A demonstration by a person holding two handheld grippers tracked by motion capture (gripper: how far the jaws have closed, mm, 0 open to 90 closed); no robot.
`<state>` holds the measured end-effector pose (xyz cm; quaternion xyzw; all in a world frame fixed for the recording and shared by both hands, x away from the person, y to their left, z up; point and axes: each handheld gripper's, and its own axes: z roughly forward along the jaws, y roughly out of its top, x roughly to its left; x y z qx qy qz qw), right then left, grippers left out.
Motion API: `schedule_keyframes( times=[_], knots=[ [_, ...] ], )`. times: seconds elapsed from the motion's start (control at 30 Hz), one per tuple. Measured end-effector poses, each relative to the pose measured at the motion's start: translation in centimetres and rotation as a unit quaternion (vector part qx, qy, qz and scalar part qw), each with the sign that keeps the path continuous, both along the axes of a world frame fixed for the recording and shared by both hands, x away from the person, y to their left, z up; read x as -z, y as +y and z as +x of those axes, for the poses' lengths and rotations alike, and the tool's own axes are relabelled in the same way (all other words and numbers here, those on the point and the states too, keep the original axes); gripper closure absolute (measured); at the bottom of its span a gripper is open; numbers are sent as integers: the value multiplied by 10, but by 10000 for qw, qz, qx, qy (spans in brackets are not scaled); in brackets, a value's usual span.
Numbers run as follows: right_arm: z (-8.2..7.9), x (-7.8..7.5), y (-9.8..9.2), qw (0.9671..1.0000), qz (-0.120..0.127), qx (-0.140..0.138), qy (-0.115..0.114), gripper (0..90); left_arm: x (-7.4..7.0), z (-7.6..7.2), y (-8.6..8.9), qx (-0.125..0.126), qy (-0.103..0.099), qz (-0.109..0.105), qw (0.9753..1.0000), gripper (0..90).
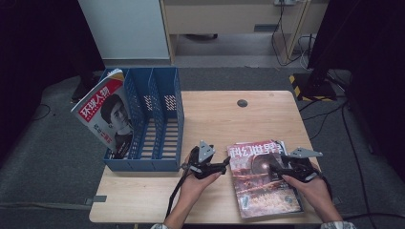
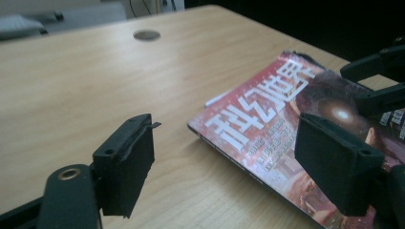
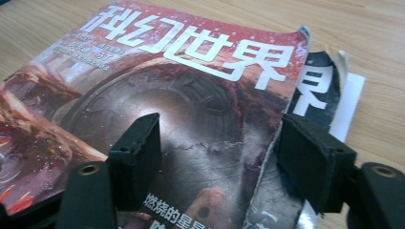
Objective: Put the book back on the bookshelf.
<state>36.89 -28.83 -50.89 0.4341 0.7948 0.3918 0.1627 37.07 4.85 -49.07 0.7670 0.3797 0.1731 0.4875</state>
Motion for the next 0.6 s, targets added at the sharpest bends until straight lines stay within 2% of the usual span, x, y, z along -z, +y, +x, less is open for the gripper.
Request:
schedule_keyframes(
  times=[0.03,0.1,0.2,0.23,0.37,0.43,0.5,0.6],
  knots=[
    [0,1,1,10000,23,-28,12,289,2,1,-2,45,36,57,10000,193],
    [1,1,0,10000,21,-29,3,283,4,1,-6,91,-32,195,9998,191],
    [0,1,-1,10000,21,-55,54,252,7,6,-10,62,67,46,9999,190],
    [0,1,-1,9999,19,-62,78,247,8,7,-12,82,104,62,9999,189],
    [-2,1,0,10000,-11,-50,80,249,15,6,-20,189,220,308,9991,185],
    [-1,1,0,9999,-14,-72,72,251,15,6,-20,172,241,244,9993,189],
    [-1,1,0,10000,-13,-70,67,252,16,5,-20,224,260,281,9990,188],
    [-2,1,0,9999,-26,-77,80,252,21,5,-24,351,417,225,9983,181]
  ],
)
